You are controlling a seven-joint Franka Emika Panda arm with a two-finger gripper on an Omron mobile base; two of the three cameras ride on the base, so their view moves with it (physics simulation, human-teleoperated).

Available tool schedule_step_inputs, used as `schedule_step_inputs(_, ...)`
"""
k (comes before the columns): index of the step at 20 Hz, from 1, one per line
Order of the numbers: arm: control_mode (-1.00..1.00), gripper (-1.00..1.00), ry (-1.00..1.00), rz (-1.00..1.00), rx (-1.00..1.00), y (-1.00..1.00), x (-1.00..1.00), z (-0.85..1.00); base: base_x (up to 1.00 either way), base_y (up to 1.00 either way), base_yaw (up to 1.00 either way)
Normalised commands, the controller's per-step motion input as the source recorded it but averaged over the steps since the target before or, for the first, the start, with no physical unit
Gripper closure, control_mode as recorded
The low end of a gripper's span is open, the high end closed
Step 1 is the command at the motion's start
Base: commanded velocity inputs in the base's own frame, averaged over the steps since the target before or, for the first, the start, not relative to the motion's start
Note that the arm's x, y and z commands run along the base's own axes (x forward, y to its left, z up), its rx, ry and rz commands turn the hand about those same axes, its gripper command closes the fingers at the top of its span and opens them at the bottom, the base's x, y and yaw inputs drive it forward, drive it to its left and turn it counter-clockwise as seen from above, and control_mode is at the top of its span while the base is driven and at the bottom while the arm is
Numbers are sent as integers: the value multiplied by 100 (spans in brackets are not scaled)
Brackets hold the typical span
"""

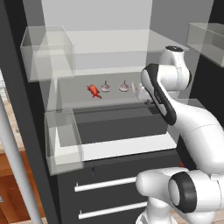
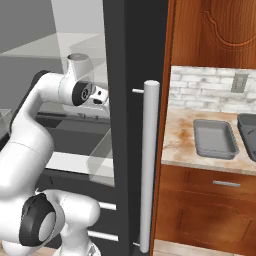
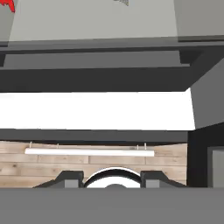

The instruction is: Place one garlic and one fish in each tupperware on the nearby counter, to pack two identical lunches.

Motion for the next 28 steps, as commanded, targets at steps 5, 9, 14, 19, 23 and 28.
schedule_step_inputs(5,-100,-100,3,1,0,24,0,-7,0,0,0)
schedule_step_inputs(9,-100,-100,-1,1,-2,54,0,-1,0,0,0)
schedule_step_inputs(14,-100,-100,-7,0,0,42,0,1,0,0,0)
schedule_step_inputs(19,-100,-100,-16,0,0,57,7,0,0,0,0)
schedule_step_inputs(23,-100,-100,-5,0,0,62,4,0,0,0,0)
schedule_step_inputs(28,-100,-100,-2,-1,0,26,12,0,0,0,0)
